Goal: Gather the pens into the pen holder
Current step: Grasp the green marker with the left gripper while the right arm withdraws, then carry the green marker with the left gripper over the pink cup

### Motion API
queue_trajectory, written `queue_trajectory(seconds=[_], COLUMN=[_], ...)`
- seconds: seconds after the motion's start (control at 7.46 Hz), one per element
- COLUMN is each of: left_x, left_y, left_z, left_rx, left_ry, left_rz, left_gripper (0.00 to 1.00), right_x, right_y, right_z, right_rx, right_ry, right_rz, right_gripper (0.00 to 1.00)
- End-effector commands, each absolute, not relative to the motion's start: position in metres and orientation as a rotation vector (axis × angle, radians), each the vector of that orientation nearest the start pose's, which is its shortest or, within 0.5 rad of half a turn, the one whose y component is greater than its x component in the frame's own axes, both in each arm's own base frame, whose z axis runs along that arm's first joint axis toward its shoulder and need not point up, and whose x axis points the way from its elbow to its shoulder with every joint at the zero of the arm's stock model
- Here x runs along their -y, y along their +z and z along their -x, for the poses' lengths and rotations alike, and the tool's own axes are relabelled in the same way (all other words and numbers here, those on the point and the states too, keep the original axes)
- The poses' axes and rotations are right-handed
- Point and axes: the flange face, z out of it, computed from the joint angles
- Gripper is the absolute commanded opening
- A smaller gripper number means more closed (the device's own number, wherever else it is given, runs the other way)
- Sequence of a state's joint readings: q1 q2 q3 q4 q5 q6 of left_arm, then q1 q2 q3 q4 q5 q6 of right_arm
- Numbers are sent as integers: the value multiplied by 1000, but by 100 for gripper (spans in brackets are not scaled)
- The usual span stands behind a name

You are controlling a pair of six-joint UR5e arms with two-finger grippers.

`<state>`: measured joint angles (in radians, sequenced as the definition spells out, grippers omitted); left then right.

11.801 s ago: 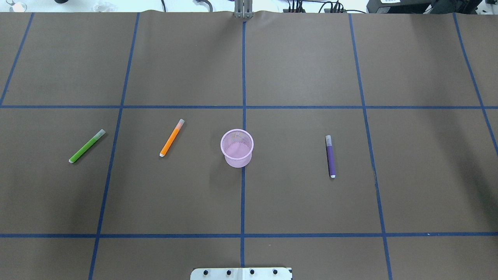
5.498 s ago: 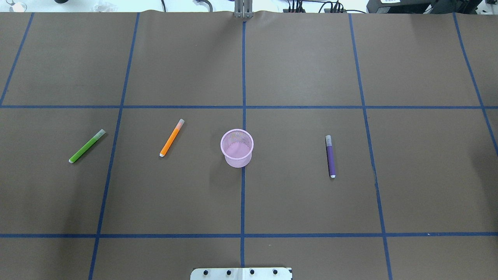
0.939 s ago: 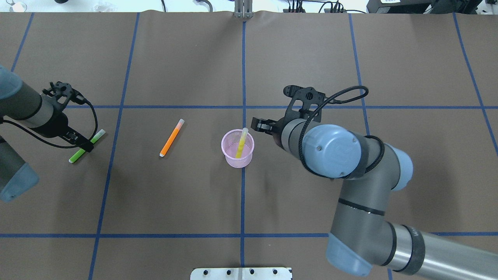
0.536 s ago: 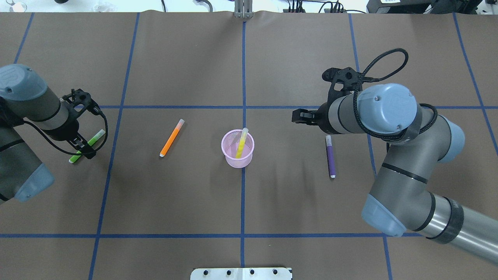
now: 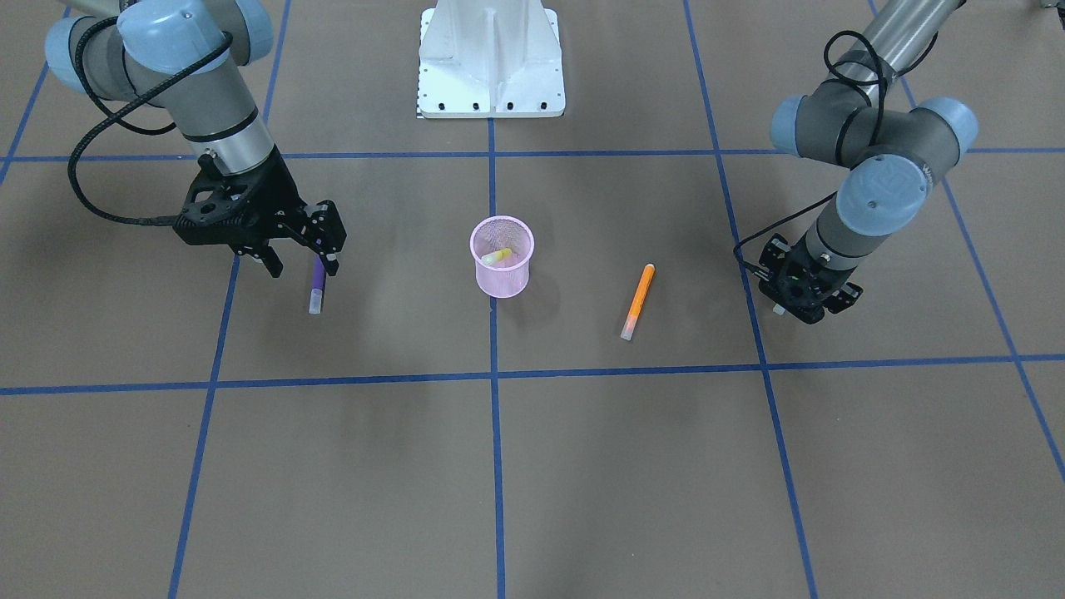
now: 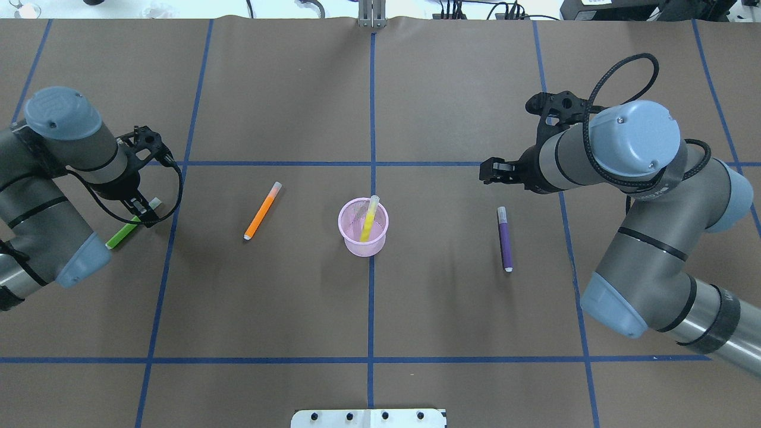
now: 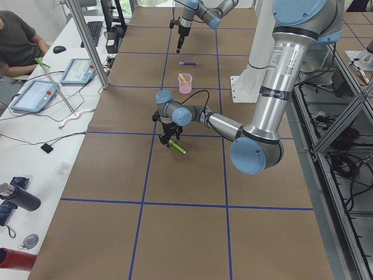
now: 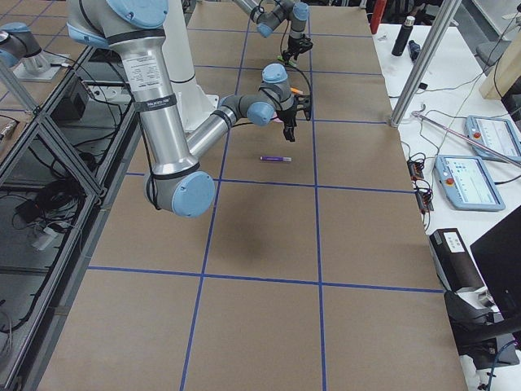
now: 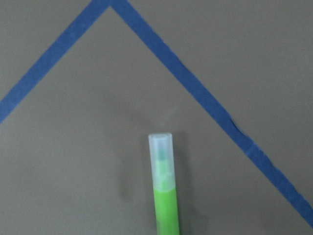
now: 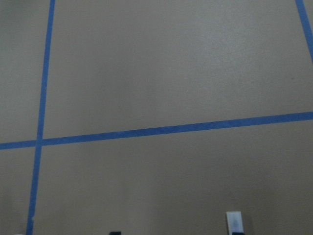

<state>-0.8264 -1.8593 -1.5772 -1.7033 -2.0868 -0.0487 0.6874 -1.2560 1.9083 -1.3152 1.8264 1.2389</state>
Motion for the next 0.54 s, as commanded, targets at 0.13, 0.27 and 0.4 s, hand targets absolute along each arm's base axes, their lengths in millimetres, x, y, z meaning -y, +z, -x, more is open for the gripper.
queue_trajectory(seconds=[0.13,0.27,0.4], left_x=[520,518,519], left_y=[491,496,494], left_z=[-356,-354,-351], left_rx=[-646,-644,-651], left_ry=[774,771,769], left_rz=[-202,-194,-198], left_gripper=[26,0,0], right_x=[453,453,452], right_y=[314,313,307], right_z=[377,376,375], right_rx=[900,902,912], right_ry=[220,228,231], right_rz=[-228,-227,-232], right_gripper=[82,83,83])
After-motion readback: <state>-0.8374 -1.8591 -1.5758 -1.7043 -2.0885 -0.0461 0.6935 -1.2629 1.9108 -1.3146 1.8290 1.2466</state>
